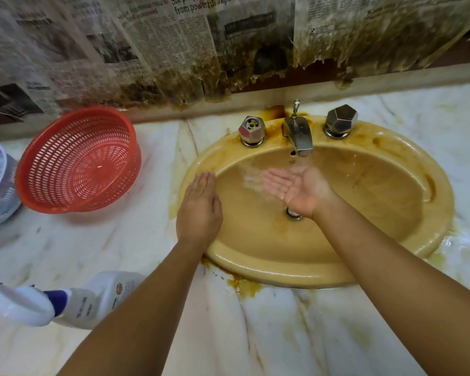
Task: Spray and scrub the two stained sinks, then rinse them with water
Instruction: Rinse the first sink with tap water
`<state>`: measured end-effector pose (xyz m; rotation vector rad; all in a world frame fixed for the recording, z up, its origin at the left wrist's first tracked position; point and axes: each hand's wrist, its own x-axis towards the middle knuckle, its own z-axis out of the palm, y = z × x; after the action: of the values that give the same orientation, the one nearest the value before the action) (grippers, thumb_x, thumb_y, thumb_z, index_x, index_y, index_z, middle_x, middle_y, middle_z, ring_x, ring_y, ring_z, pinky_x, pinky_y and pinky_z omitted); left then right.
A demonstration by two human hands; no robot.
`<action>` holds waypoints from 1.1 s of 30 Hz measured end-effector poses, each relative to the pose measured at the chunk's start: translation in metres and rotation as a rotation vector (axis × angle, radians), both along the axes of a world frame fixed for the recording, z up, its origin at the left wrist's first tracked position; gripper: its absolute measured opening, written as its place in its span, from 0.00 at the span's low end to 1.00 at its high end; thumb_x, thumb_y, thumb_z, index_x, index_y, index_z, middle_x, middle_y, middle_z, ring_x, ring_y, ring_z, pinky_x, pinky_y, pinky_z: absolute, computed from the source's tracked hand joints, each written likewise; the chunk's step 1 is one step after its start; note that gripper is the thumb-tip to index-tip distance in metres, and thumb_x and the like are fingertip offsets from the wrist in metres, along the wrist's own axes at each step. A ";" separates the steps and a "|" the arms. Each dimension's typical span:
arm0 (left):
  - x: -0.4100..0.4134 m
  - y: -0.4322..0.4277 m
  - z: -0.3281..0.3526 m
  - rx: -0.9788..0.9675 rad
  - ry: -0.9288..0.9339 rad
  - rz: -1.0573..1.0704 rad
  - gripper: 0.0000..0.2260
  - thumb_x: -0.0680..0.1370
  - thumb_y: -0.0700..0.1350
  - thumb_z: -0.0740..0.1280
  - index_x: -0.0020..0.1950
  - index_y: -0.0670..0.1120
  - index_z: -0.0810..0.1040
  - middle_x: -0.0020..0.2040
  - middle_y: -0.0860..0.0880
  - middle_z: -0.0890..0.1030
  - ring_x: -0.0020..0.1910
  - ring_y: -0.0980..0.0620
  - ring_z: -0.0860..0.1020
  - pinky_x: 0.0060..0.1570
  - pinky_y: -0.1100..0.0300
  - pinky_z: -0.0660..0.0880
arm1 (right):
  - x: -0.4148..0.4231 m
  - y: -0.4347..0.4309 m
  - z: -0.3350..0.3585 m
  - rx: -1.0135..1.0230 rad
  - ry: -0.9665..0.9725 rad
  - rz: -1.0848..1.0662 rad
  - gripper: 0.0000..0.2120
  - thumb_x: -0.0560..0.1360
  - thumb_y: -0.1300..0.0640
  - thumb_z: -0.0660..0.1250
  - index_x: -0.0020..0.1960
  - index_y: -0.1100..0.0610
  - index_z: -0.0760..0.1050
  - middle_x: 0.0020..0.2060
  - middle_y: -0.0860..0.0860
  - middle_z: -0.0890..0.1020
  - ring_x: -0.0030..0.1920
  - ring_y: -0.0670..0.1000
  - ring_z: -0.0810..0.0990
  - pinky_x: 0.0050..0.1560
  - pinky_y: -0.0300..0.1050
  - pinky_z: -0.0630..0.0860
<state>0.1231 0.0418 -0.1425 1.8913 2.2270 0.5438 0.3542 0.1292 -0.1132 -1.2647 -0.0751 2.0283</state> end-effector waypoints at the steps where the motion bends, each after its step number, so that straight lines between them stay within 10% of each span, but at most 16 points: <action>1: 0.000 0.000 0.000 -0.001 0.000 -0.003 0.24 0.85 0.43 0.57 0.82 0.46 0.62 0.81 0.48 0.63 0.81 0.52 0.57 0.80 0.57 0.52 | 0.000 0.002 0.000 0.002 0.011 -0.026 0.21 0.86 0.57 0.52 0.70 0.70 0.71 0.67 0.67 0.77 0.68 0.65 0.77 0.71 0.58 0.74; 6: -0.001 0.001 -0.003 0.005 -0.003 -0.012 0.25 0.84 0.42 0.58 0.81 0.45 0.63 0.80 0.47 0.65 0.81 0.50 0.58 0.80 0.52 0.56 | -0.005 -0.004 0.013 0.118 0.154 -0.049 0.25 0.87 0.53 0.49 0.71 0.70 0.70 0.64 0.66 0.80 0.68 0.63 0.78 0.71 0.57 0.73; 10: -0.002 0.001 -0.003 -0.005 0.001 -0.025 0.25 0.84 0.42 0.58 0.82 0.45 0.63 0.81 0.47 0.64 0.81 0.50 0.57 0.80 0.52 0.55 | -0.021 -0.070 -0.001 0.366 -0.060 0.710 0.20 0.85 0.50 0.57 0.71 0.58 0.76 0.68 0.52 0.80 0.70 0.52 0.78 0.74 0.52 0.70; 14: -0.002 0.001 -0.004 -0.006 0.012 -0.031 0.25 0.84 0.43 0.57 0.82 0.45 0.61 0.81 0.47 0.63 0.82 0.50 0.56 0.81 0.54 0.52 | 0.019 -0.079 -0.022 0.375 -0.594 1.642 0.45 0.73 0.19 0.48 0.82 0.42 0.60 0.81 0.40 0.60 0.80 0.47 0.59 0.80 0.50 0.53; 17: -0.001 0.001 -0.003 -0.011 0.020 -0.033 0.25 0.84 0.43 0.57 0.82 0.44 0.61 0.81 0.46 0.63 0.82 0.50 0.56 0.81 0.53 0.52 | 0.053 -0.057 -0.030 0.302 -0.983 1.852 0.33 0.84 0.35 0.50 0.82 0.53 0.59 0.81 0.50 0.60 0.79 0.55 0.62 0.78 0.53 0.59; 20: -0.001 0.001 -0.003 -0.005 0.017 -0.031 0.25 0.84 0.42 0.57 0.82 0.44 0.62 0.81 0.46 0.63 0.82 0.49 0.57 0.81 0.52 0.53 | 0.054 -0.032 -0.033 0.481 -1.107 1.370 0.14 0.82 0.51 0.61 0.58 0.58 0.81 0.60 0.57 0.82 0.57 0.56 0.81 0.60 0.50 0.77; 25: -0.001 0.000 -0.003 -0.009 0.033 -0.039 0.25 0.84 0.43 0.57 0.82 0.44 0.61 0.81 0.46 0.63 0.82 0.49 0.57 0.81 0.52 0.53 | 0.026 0.010 -0.019 0.048 -0.015 -0.140 0.16 0.86 0.59 0.56 0.68 0.67 0.70 0.60 0.66 0.81 0.58 0.63 0.84 0.61 0.59 0.81; 33: -0.004 0.000 -0.004 -0.001 0.010 -0.052 0.26 0.83 0.42 0.58 0.82 0.44 0.61 0.81 0.46 0.63 0.82 0.48 0.57 0.81 0.53 0.53 | 0.000 -0.027 -0.011 0.057 0.032 0.009 0.21 0.86 0.57 0.53 0.71 0.71 0.70 0.64 0.68 0.79 0.62 0.64 0.81 0.67 0.57 0.76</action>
<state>0.1189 0.0423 -0.1470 1.9496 2.1763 0.5263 0.3542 0.1019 -0.1246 -1.1979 -0.1223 2.0393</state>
